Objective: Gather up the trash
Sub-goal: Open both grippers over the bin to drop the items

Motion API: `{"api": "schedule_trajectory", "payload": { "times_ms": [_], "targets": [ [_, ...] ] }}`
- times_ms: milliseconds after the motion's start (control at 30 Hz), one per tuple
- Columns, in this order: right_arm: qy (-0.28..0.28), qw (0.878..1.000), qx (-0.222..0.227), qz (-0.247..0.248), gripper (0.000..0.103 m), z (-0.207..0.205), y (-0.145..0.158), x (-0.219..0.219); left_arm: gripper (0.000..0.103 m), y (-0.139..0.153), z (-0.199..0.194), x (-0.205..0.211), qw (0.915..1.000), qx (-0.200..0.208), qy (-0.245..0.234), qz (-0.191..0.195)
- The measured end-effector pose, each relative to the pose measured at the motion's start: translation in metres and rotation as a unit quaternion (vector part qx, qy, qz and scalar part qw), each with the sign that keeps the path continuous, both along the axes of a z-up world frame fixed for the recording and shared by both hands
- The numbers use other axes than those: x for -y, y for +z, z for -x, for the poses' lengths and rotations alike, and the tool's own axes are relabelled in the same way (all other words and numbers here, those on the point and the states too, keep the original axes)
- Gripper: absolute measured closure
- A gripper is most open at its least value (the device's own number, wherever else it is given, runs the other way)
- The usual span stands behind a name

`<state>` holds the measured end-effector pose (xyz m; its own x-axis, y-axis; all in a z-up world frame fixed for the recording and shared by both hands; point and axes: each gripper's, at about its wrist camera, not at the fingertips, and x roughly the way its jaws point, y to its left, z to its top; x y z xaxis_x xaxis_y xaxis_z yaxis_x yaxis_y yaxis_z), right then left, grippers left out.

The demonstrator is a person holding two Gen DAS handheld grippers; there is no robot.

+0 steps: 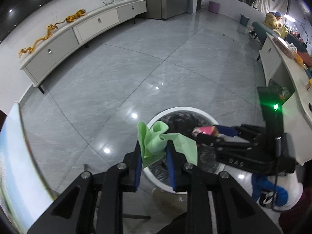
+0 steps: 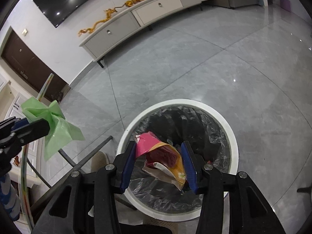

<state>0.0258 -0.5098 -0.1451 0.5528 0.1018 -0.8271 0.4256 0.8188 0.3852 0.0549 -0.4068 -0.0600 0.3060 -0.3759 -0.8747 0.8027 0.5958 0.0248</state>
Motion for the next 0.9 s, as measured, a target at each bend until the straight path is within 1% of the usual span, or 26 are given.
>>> {"api": "schedule_trajectory", "payload": {
  "times_ms": [33,67,100,133,167,200,367,567,667,833,900],
  "targets": [
    [-0.002,1.0,-0.003,0.0,0.056,0.001,-0.001,0.001,0.078,-0.001,0.0,0.002,1.0,-0.006,-0.002,0.004],
    [-0.006,1.0,-0.006,0.0,0.054,0.002,-0.002,0.002,0.077,-0.001,0.0,0.004,0.9999,-0.011,-0.003,0.008],
    [-0.01,1.0,-0.009,0.0,0.051,0.003,-0.004,0.004,0.073,-0.002,0.0,0.006,0.9997,-0.019,-0.003,0.013],
    [-0.016,1.0,-0.012,0.0,0.049,0.005,-0.005,0.006,0.069,-0.002,0.0,0.006,0.9996,-0.023,-0.003,0.016],
    [-0.02,1.0,-0.013,0.0,0.049,0.007,-0.006,0.007,0.06,-0.002,0.0,0.008,0.9995,-0.026,-0.003,0.02],
    [-0.023,1.0,-0.013,-0.001,0.048,0.009,-0.006,0.009,0.057,-0.002,0.0,0.009,0.9993,-0.026,-0.003,0.026],
    [-0.037,0.999,-0.015,0.0,0.047,0.017,-0.004,0.015,0.057,0.001,0.001,0.009,0.9992,-0.026,-0.002,0.032],
    [-0.044,0.999,-0.01,0.003,0.047,0.026,0.004,0.015,0.054,0.011,0.008,-0.003,0.9993,-0.006,0.008,0.036],
    [-0.044,0.999,-0.004,0.006,0.047,0.03,0.012,0.012,0.051,0.018,0.014,-0.009,0.9991,0.005,0.014,0.039],
    [-0.037,0.999,0.01,0.016,0.047,0.035,0.028,0.002,0.051,0.033,0.021,-0.029,0.9983,0.024,0.028,0.046],
    [-0.032,0.999,0.018,0.02,0.047,0.037,0.038,-0.005,0.051,0.04,0.025,-0.042,0.9973,0.033,0.038,0.054]
  ]
}}
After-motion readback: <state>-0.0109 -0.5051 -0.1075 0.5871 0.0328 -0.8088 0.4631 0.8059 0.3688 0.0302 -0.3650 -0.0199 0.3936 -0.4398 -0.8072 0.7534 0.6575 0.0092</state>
